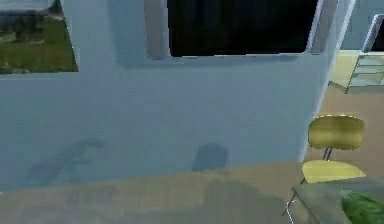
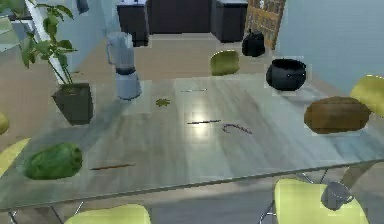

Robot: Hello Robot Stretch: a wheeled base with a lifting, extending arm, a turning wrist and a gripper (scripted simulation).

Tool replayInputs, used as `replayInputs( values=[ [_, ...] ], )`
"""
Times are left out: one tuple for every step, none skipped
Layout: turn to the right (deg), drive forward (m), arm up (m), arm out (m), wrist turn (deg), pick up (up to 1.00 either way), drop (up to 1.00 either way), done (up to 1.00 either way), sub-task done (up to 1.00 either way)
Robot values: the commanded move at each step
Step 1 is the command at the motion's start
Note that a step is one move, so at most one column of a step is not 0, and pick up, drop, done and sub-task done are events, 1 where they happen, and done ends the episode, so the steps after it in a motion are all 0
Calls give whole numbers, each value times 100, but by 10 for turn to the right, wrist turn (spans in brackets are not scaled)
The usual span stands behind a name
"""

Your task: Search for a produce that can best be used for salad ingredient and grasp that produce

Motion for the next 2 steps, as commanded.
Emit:
replayInputs(
  values=[
    [-360,0,0,0,0,0,0,0,0],
    [0,0,50,0,0,0,0,0,0]
  ],
)
